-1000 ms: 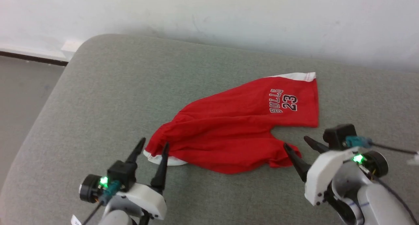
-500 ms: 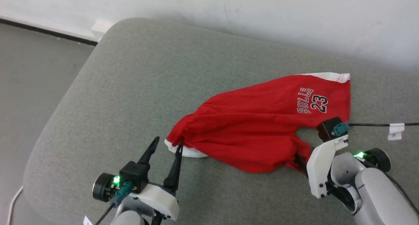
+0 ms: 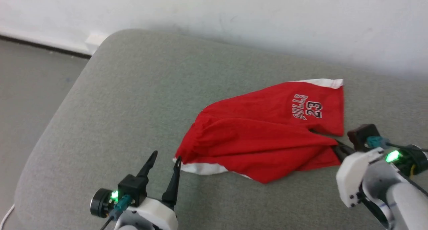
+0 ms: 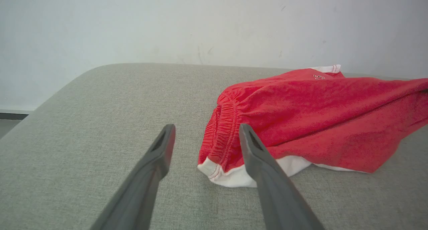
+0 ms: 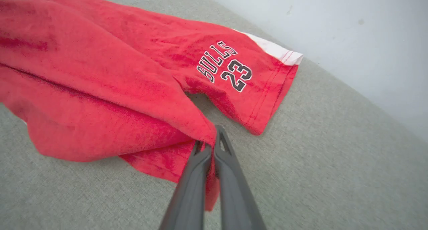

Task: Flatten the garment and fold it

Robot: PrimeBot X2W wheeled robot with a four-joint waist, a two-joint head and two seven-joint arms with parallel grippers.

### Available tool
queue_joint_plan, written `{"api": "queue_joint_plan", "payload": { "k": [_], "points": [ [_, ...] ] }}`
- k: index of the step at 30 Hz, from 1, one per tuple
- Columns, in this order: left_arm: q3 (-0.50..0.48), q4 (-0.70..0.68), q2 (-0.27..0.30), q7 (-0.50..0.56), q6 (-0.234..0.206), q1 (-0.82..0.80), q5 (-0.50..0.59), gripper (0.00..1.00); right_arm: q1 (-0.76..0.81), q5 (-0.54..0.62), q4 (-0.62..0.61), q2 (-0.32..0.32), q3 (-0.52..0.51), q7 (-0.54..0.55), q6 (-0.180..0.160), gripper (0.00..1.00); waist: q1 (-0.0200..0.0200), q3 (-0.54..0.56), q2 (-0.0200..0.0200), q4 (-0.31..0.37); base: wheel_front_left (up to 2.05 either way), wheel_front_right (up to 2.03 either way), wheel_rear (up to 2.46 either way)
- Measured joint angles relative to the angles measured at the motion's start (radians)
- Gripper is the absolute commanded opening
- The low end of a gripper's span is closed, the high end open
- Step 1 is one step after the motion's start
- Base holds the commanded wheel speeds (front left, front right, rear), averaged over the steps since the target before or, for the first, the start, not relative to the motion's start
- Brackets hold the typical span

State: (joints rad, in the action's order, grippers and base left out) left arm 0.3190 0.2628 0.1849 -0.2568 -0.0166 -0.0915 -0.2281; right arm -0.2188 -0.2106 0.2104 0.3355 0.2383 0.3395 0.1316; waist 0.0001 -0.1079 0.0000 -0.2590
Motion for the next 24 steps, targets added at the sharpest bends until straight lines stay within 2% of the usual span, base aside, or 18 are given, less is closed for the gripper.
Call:
{"api": "queue_joint_plan", "payload": {
  "k": [5, 12, 15, 18, 21, 24],
  "points": [
    [-0.004, -0.002, -0.002, 0.0, 0.007, 0.034, 0.0, 1.0, 0.112, -0.009, -0.188, 0.075, -0.027, 0.036, 0.0, 0.0, -0.0001, 0.038, 0.0, 0.052, 0.0, 0.0, 0.0],
    [0.0, -0.004, -0.013, 0.0, 0.016, 0.053, 0.003, 1.0, 0.25, -0.092, -0.49, 0.198, -0.079, 0.268, 0.0, 0.0, -0.0002, 0.076, 0.0, 0.121, 0.0, 0.0, 0.0],
    [0.002, -0.007, -0.024, 0.0, 0.017, 0.053, 0.003, 1.0, 0.305, -0.134, -0.619, 0.212, -0.128, 0.411, 0.0, 0.0, -0.0003, 0.083, 0.0, 0.132, 0.0, 0.0, 0.0],
    [0.001, -0.008, -0.028, 0.0, 0.017, 0.053, 0.007, 1.0, 0.315, -0.163, -0.718, 0.202, -0.17, 0.498, 0.0, 0.0, -0.0002, 0.077, 0.0, 0.128, 0.0, 0.0, 0.0],
    [0.001, -0.007, -0.032, 0.0, 0.026, 0.05, 0.01, 1.0, 0.269, -0.173, -0.714, 0.203, -0.186, 0.514, 0.0, 0.0, -0.0002, 0.059, 0.0, 0.119, 0.0, 0.0, 0.0],
    [0.005, -0.006, -0.04, 0.0, 0.035, 0.032, 0.018, 1.0, 0.177, -0.192, -0.599, 0.211, -0.191, 0.483, 0.0, 0.0, -0.0001, 0.033, 0.0, 0.103, 0.0, 0.0, 0.0]
  ]
}}
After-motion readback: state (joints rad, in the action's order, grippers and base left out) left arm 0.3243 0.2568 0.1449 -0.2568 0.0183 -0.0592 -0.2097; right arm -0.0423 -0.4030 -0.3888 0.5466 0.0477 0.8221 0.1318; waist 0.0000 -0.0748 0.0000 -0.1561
